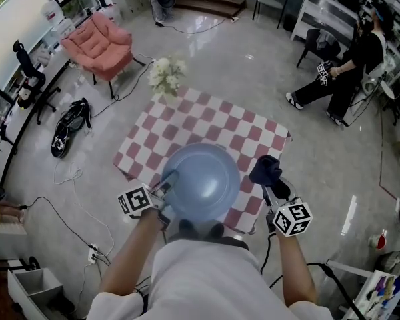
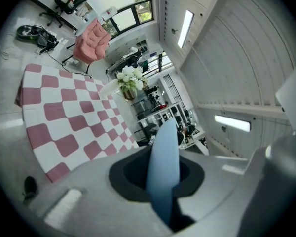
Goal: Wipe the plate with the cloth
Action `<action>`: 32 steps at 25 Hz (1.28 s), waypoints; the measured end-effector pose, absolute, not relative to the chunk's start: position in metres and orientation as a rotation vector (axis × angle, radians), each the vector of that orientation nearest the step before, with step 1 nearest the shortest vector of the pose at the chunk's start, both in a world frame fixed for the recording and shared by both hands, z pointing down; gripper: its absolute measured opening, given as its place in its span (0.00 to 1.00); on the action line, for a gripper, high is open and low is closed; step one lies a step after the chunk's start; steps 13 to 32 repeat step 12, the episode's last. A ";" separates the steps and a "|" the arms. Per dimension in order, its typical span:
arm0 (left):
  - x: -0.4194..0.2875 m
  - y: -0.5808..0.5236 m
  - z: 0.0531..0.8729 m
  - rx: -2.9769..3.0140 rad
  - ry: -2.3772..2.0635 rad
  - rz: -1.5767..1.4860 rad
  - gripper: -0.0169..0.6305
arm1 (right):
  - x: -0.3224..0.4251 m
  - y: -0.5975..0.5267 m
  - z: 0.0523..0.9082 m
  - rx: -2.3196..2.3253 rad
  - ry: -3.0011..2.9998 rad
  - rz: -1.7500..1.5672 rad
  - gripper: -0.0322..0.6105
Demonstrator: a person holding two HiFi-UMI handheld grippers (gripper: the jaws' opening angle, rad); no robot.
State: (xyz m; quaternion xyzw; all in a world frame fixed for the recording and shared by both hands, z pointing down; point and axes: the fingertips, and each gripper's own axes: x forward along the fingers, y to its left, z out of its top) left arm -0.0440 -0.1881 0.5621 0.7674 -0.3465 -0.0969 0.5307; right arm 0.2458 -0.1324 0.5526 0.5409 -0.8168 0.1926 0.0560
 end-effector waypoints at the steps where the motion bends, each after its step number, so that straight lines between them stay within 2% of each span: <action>1: -0.044 -0.188 0.562 1.828 -0.822 -0.237 0.08 | 0.245 -0.133 0.552 1.641 -2.479 0.585 0.25; 32: -0.034 -0.185 0.554 1.826 -0.839 -0.235 0.08 | 0.255 -0.130 0.544 1.630 -2.484 0.596 0.25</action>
